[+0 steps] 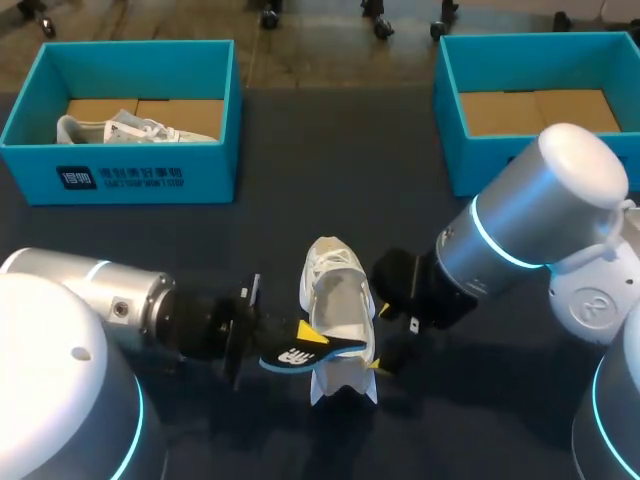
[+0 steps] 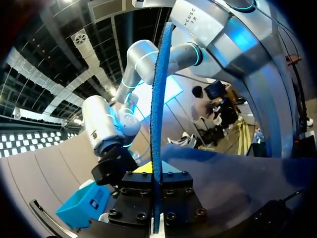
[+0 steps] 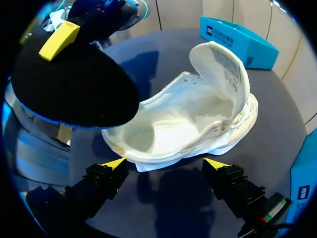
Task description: Take the shoe out of the shoebox, open the shoe tongue, remove and reinsert the insole, then place the shoe into the shoebox
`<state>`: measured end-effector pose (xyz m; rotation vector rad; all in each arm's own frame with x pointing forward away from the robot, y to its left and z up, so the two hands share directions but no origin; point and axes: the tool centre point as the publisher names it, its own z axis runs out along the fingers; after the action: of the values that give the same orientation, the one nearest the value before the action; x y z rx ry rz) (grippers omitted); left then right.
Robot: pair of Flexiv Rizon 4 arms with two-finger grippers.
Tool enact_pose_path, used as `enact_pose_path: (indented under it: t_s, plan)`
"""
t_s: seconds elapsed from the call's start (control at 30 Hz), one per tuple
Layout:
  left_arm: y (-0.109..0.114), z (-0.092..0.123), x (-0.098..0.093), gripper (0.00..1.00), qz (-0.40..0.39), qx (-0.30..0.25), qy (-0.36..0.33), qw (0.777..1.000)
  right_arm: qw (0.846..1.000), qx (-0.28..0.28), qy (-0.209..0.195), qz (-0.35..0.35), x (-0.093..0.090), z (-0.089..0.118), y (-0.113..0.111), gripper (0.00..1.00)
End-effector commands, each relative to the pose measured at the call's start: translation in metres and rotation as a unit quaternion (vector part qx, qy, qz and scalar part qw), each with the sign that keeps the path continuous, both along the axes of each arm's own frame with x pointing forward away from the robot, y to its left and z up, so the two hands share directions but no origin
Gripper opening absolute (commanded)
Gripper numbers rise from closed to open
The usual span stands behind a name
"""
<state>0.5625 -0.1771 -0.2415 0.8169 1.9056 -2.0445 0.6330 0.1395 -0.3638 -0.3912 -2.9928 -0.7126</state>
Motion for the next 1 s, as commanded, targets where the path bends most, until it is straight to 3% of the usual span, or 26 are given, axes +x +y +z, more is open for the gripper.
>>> enact_pose_path:
  t_s: [0.03,0.4,1.0]
  plan:
    - [-0.005,-0.005,0.003,0.0,0.003,0.001,0.003,1.0,1.0,-0.007,-0.003,0.013,0.0,-0.001,0.005,1.0]
    - [-0.005,-0.002,0.004,0.0,0.002,0.003,0.001,1.0,1.0,-0.013,-0.003,0.009,-0.003,0.001,0.003,1.0]
    - [-0.01,-0.018,0.017,0.0,0.001,-0.006,0.022,1.0,1.0,-0.017,-0.009,0.011,0.002,-0.002,-0.002,1.0]
